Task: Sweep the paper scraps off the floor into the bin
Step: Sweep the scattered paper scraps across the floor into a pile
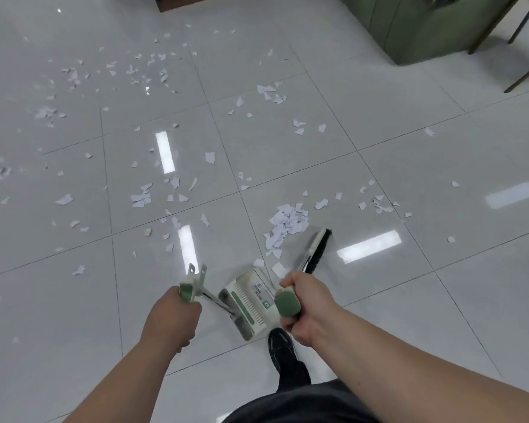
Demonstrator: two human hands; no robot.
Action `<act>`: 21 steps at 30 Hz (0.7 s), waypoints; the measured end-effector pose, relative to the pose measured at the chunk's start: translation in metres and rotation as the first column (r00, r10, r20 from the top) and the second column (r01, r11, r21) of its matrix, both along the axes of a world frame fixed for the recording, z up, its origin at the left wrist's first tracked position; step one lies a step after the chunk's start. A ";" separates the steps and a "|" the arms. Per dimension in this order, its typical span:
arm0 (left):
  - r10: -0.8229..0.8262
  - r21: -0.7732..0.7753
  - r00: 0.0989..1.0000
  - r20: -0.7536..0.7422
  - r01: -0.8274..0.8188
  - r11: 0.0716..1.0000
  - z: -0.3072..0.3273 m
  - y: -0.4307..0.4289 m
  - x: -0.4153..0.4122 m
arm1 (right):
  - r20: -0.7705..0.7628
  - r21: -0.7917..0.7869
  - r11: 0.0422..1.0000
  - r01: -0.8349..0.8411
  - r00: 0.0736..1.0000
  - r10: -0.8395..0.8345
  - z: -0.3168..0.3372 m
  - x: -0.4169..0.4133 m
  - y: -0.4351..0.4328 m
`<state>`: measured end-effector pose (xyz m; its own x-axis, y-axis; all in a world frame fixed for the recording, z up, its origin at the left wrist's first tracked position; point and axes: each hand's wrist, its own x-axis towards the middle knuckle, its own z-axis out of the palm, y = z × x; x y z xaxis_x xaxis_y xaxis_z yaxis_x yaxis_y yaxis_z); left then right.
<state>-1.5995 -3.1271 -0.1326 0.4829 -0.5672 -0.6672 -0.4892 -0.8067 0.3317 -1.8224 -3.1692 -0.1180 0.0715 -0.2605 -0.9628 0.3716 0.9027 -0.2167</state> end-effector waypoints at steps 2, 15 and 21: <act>0.042 -0.003 0.999 0.006 -0.042 0.999 0.001 0.010 0.013 | 0.042 0.010 0.999 0.053 0.998 -0.053 -0.002 0.016 -0.014; 0.147 -0.035 0.989 0.014 -0.146 0.989 -0.005 0.028 0.042 | 0.138 -0.120 0.993 -0.011 0.990 0.028 -0.019 0.010 -0.063; 0.064 -0.058 0.997 -0.040 -0.066 0.996 0.003 -0.002 0.015 | -0.035 -0.166 0.978 -0.123 0.992 0.118 0.006 -0.048 -0.049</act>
